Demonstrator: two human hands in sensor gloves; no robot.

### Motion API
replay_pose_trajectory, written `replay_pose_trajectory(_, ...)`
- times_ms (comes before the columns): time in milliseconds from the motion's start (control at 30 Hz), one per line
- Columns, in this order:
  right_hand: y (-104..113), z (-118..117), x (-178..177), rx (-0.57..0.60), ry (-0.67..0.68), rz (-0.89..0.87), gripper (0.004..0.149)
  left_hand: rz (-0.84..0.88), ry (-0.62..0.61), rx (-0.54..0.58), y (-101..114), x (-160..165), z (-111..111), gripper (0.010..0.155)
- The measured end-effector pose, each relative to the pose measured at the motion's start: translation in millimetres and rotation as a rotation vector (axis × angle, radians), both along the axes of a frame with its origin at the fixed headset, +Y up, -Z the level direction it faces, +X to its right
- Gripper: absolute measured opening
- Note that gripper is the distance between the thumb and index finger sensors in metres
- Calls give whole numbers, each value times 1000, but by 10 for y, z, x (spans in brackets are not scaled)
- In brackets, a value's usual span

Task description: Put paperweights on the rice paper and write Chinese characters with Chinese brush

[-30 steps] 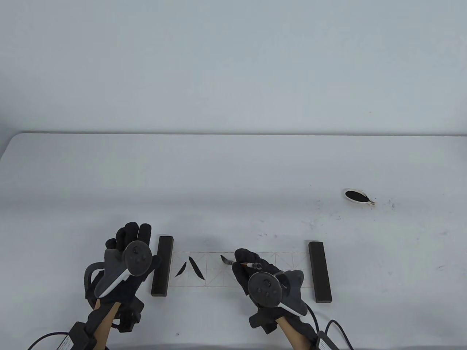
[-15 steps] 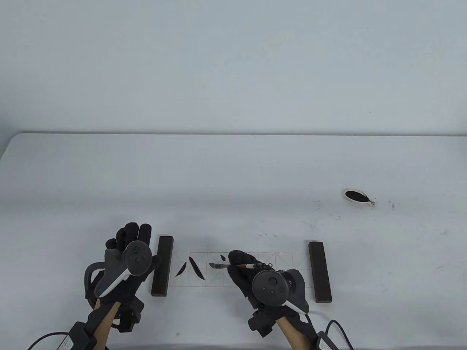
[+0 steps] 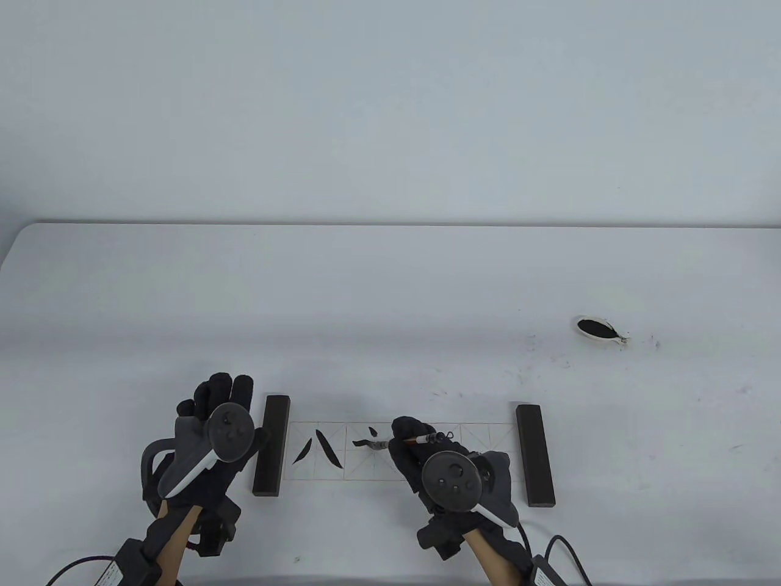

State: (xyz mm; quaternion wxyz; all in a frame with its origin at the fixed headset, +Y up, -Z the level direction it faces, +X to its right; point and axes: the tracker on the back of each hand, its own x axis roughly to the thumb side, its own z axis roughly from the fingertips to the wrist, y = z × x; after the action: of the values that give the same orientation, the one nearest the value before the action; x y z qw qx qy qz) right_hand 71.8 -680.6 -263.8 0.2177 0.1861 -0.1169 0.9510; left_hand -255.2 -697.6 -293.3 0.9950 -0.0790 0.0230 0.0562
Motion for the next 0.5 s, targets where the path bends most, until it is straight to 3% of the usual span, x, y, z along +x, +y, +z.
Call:
replay_pose_trajectory(233,44,29,69,77,-111,93,43,4,4,-2,1,-7,1,85)
replay_pose_trajectory(500,44,73,58,73,-41,-49,45,7,6,0,4,-15,0,85)
